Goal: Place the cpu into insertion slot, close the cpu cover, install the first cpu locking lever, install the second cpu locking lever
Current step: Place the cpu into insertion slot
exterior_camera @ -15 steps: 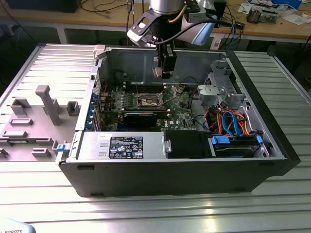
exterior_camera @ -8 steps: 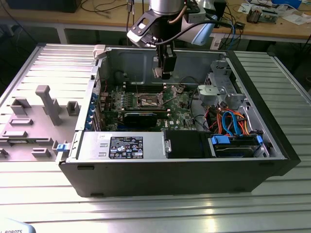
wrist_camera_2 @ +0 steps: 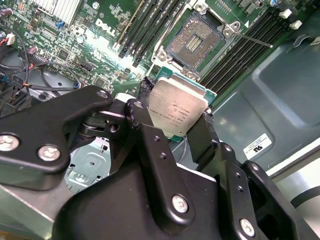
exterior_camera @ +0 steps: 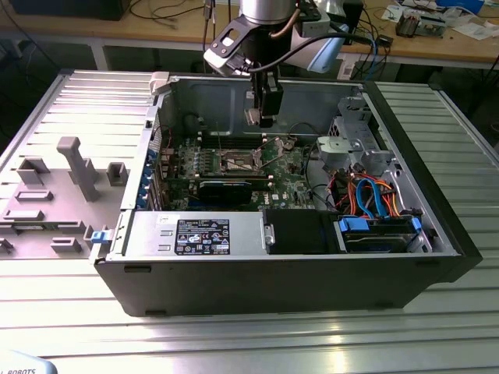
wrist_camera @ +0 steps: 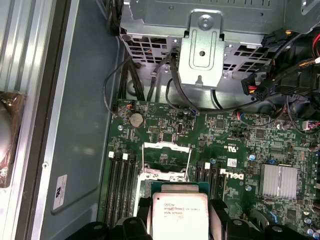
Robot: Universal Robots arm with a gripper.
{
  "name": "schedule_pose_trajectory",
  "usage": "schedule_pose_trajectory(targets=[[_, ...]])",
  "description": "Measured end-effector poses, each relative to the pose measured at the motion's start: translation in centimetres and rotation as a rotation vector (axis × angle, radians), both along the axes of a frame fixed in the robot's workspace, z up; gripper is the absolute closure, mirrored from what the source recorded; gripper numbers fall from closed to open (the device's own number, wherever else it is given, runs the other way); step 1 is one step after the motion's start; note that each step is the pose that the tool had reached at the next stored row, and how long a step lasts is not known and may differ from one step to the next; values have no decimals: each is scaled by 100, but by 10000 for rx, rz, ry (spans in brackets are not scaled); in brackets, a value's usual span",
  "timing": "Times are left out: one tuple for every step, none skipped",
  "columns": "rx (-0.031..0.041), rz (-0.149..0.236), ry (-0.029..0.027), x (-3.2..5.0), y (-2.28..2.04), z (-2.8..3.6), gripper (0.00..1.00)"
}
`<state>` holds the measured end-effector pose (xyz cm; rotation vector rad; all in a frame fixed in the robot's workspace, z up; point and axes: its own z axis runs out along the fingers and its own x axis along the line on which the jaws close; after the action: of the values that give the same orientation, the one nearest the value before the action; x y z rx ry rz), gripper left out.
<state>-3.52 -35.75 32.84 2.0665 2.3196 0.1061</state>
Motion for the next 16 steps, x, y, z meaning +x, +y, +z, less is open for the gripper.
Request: schedule_pose_trajectory(targets=[[4,0,-3,0,0,-4,46],[3,-1,-2,0,0,-27,46],[1,-30,0,-4,0,-45,46],[-1,-97,-2,-7,0,-66,46],[-1,-509,-1,-6,0,-126,46],[-3,-661,0,-11,1,-151,46],[-4,-676,0,-17,2,-157,46],[-5,-676,1,-17,1,-159,46],[-6,-676,1,-17,1,-159,46],[-7,-675,1,-17,1,-159,46],[-4,-675,0,-17,1,-160,46],[-5,-675,0,-17,1,-160,46],[-4,-676,0,-17,1,-160,46],[-4,-676,0,-17,1,-160,46],[-4,-676,0,-17,1,-160,46],[-4,-676,0,-17,1,-160,46]])
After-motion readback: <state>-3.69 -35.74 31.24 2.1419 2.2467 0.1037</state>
